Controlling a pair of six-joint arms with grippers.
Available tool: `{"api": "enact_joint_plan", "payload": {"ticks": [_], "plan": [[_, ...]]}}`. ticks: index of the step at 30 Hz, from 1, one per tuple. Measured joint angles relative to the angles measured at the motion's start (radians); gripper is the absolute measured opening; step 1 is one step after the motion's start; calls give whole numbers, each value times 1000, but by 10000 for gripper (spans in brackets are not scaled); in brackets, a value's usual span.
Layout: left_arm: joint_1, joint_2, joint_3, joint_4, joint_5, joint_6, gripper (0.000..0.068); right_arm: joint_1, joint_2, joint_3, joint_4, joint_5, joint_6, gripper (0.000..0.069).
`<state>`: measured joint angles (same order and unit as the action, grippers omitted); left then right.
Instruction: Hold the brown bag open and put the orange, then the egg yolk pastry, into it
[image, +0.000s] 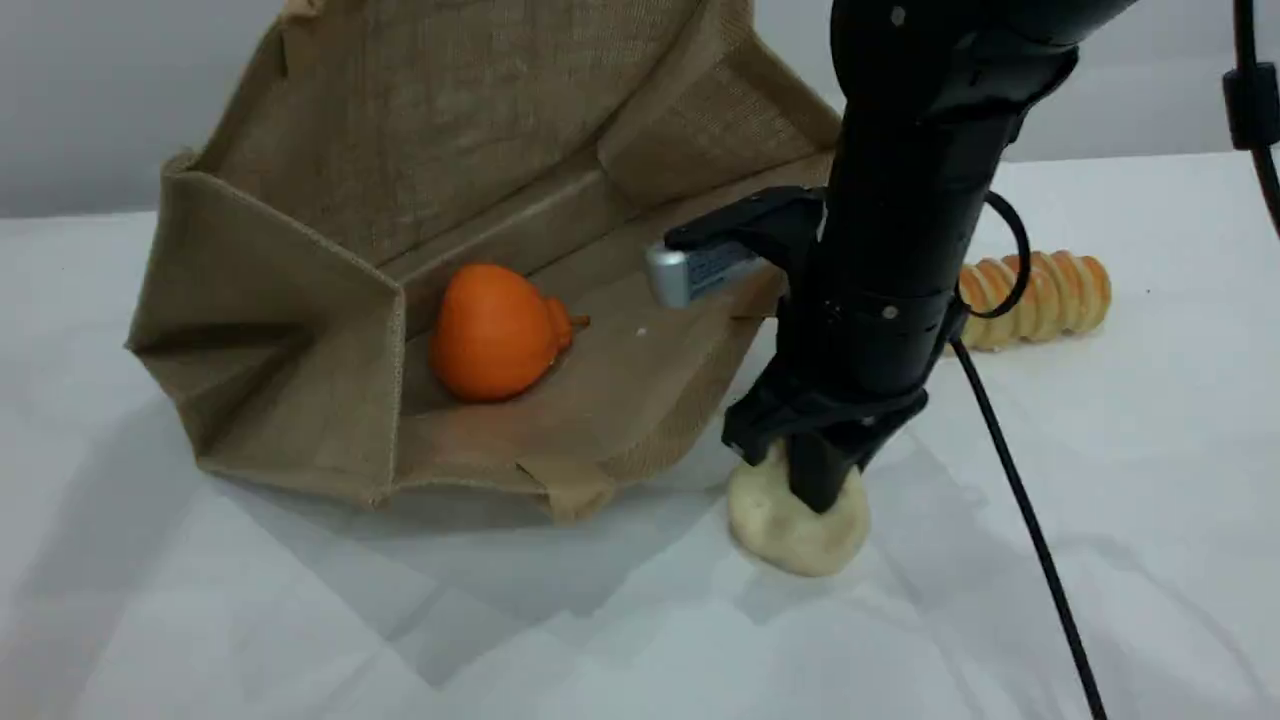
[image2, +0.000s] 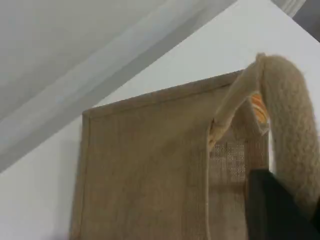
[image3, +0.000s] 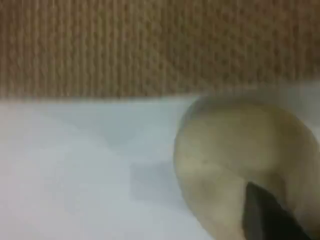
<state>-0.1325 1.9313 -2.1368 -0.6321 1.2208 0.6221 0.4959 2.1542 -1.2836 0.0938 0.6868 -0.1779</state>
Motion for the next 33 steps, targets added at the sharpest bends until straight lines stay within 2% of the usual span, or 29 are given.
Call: {"api": "enact_joint_plan", "payload": {"ticks": [8, 13, 17, 24, 29, 33], "plan": [[0, 0, 0, 1, 0, 0, 81, 0, -138, 14, -122, 58, 94, 39], [0, 0, 0, 1, 0, 0, 81, 1, -287, 80, -94, 2, 88, 39], [0, 0, 0, 1, 0, 1, 81, 2, -426, 168, -27, -91, 54, 39], [-12, 0, 0, 1, 0, 7, 81, 2, -608, 289, 179, -285, -149, 39], [-43, 0, 0, -17, 1, 28, 81, 3, -579, 292, 384, -381, -350, 39], [-44, 0, 0, -62, 1, 28, 81, 3, -538, 292, 569, -435, -515, 39]]}}
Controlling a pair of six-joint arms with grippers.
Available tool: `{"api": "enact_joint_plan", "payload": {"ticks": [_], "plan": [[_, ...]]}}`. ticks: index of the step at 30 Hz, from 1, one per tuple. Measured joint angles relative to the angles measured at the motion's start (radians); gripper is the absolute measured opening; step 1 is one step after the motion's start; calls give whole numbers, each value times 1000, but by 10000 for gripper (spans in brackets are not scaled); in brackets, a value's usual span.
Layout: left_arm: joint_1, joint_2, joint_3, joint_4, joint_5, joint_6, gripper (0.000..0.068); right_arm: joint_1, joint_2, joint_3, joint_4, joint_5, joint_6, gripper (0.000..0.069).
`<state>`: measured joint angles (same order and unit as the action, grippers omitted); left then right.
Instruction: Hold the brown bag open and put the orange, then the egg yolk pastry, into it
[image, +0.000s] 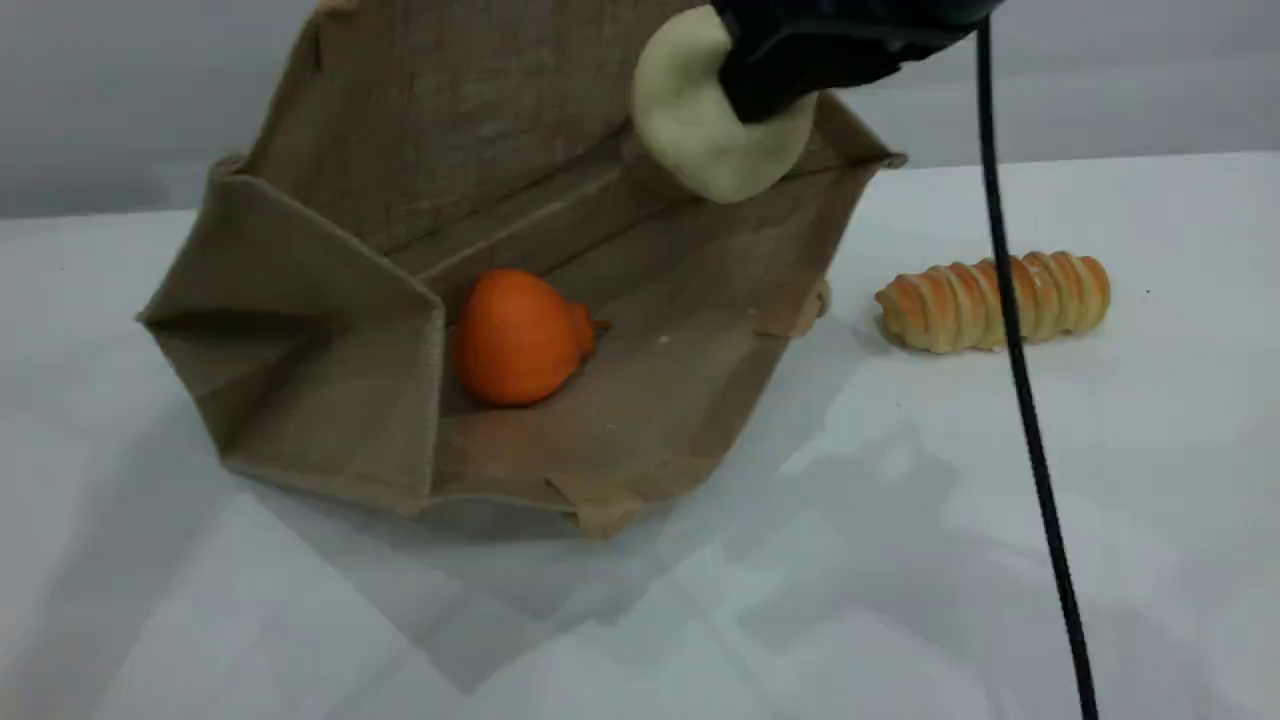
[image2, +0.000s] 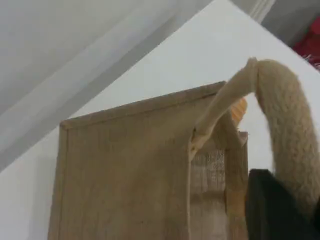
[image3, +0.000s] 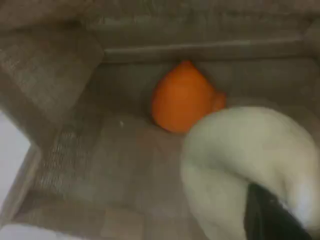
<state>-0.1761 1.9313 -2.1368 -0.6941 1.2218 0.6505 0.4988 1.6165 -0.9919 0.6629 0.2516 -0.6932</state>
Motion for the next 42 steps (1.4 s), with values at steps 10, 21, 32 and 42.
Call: {"api": "enact_joint_plan", "payload": {"ticks": [10, 21, 32, 42], "plan": [[0, 0, 0, -17, -2, 0, 81, 0, 162, -14, 439, -143, -393, 39], [0, 0, 0, -16, -1, -1, 81, 0, 355, -217, 582, -53, -443, 45], [0, 0, 0, -16, -1, -1, 81, 0, 403, -293, 618, -39, -441, 342], [0, 0, 0, -15, 0, -1, 81, -15, 344, -292, 584, 55, -442, 549]]}}
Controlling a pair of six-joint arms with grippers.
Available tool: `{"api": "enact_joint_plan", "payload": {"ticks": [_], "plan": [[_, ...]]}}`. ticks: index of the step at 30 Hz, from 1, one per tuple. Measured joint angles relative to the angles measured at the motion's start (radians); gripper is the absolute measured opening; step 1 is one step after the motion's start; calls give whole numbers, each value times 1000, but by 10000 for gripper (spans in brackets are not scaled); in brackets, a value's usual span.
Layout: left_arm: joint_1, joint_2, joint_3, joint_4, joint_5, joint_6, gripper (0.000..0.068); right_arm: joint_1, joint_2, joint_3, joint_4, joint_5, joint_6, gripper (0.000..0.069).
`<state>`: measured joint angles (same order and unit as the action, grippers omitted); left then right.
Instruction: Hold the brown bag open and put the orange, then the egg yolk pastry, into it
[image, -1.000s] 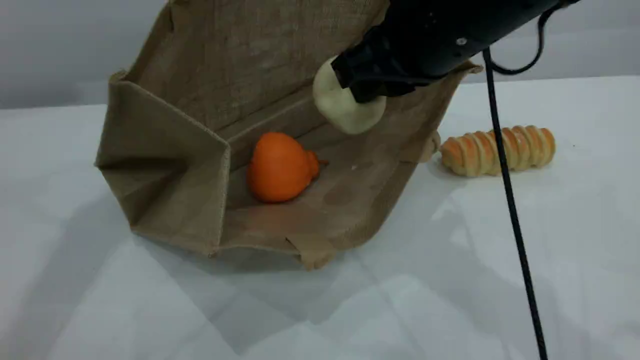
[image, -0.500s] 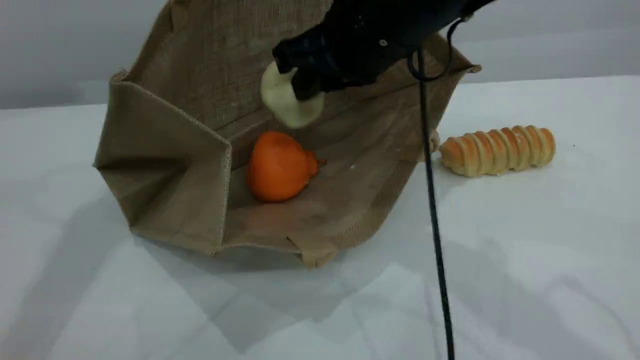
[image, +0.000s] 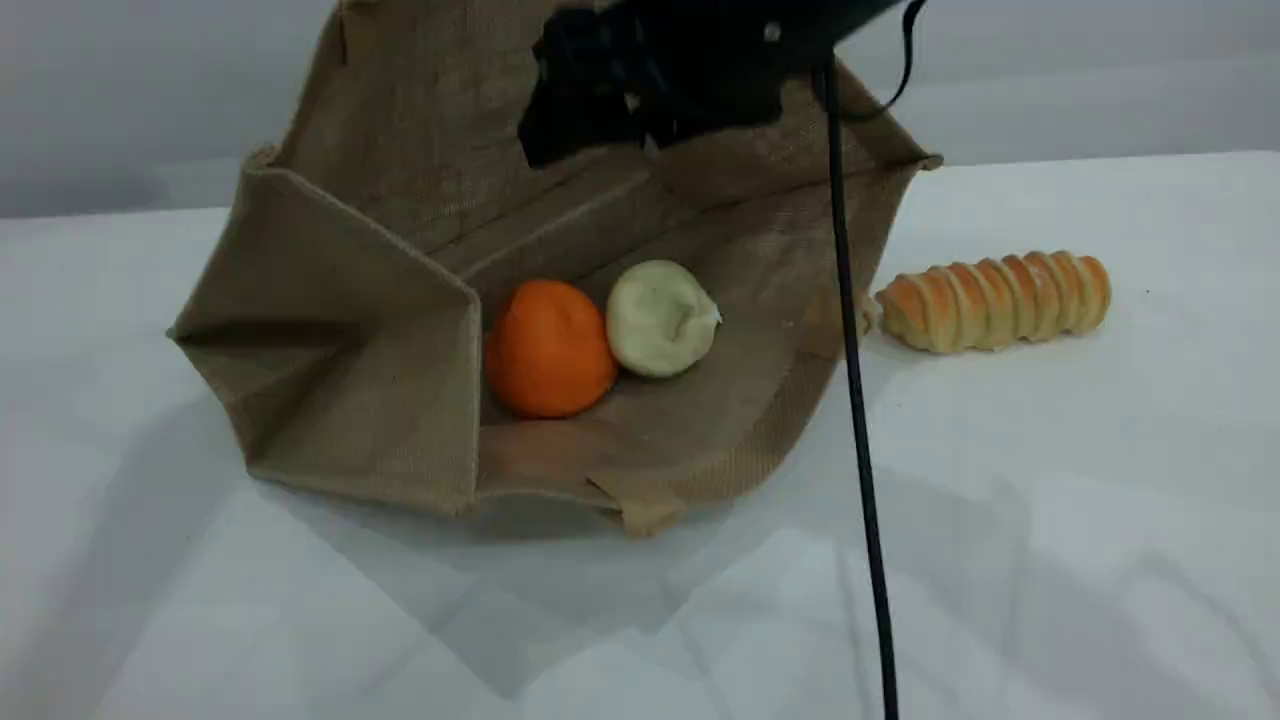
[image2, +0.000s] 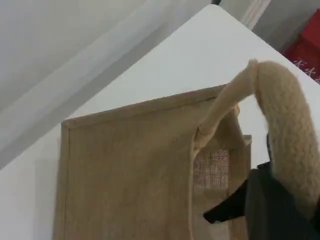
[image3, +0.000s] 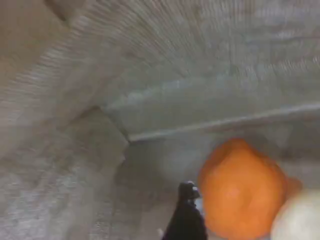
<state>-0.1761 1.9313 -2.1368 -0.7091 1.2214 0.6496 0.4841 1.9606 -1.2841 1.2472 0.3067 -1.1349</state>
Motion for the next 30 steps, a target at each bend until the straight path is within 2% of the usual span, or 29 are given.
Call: {"api": "enact_joint_plan", "payload": {"ticks": [4, 9, 18, 25, 30], "plan": [[0, 0, 0, 0, 0, 0, 81, -33, -62, 0, -89, 77, 35, 552], [0, 0, 0, 0, 0, 0, 81, -110, -153, 0, -242, 186, 170, 551], [0, 0, 0, 0, 0, 0, 81, -335, -304, 0, -532, 293, 406, 551], [0, 0, 0, -1, 0, -4, 81, -524, -340, 0, -551, 346, 420, 551], [0, 0, 0, -2, 0, -4, 85, -600, -339, 0, -548, 341, 420, 551]]}}
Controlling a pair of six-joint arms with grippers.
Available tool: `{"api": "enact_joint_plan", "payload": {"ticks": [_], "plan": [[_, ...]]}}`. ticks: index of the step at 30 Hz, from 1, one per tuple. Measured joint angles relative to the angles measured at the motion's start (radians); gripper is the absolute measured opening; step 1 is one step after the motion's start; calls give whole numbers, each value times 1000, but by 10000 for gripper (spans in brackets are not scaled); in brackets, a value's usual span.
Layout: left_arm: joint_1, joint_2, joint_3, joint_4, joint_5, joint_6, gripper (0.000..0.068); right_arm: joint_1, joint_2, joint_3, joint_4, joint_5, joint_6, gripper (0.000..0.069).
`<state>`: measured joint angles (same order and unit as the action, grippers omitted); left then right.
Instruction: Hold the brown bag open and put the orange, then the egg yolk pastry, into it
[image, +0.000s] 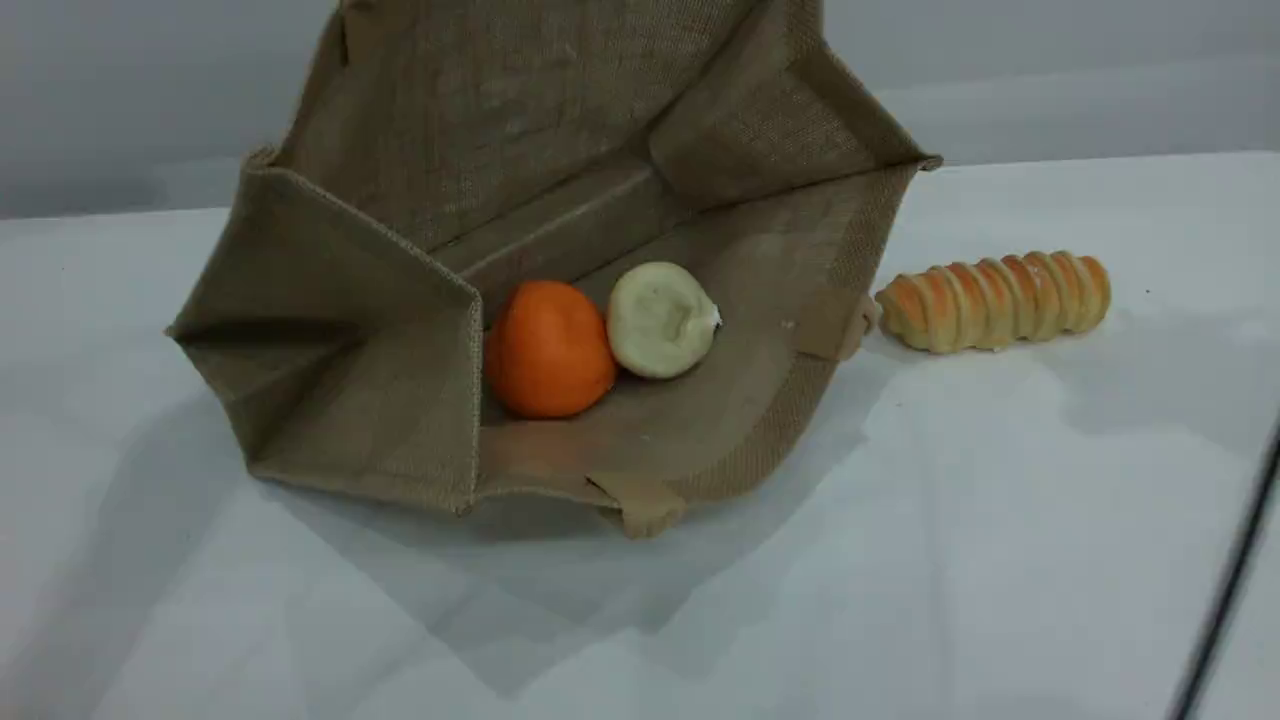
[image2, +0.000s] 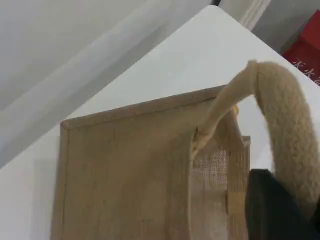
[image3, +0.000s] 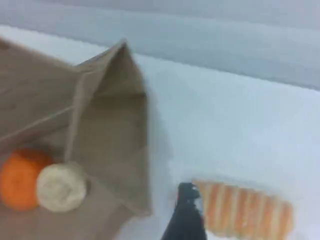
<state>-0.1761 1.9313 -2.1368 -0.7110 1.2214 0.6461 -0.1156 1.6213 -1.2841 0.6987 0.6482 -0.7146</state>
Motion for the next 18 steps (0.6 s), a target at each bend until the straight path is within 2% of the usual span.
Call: {"api": "enact_joint_plan", "payload": {"ticks": [3, 5, 11, 13, 15, 18], "plan": [[0, 0, 0, -7, -1, -1, 112, -7, 0, 0, 4, -3, 0, 551], [0, 0, 0, -10, -3, -1, 165, -6, 0, 0, 5, -3, 0, 551], [0, -2, -2, -10, -6, -1, 417, -6, 0, 0, 5, -3, -1, 551], [0, -2, -2, -6, -5, -1, 477, -6, -6, 0, 5, -3, -1, 551], [2, -2, -2, -6, -3, -12, 514, -6, -19, 0, 4, -2, -1, 551], [3, -8, -2, 9, 0, -54, 534, -6, -58, 0, -6, 7, -1, 551]]}}
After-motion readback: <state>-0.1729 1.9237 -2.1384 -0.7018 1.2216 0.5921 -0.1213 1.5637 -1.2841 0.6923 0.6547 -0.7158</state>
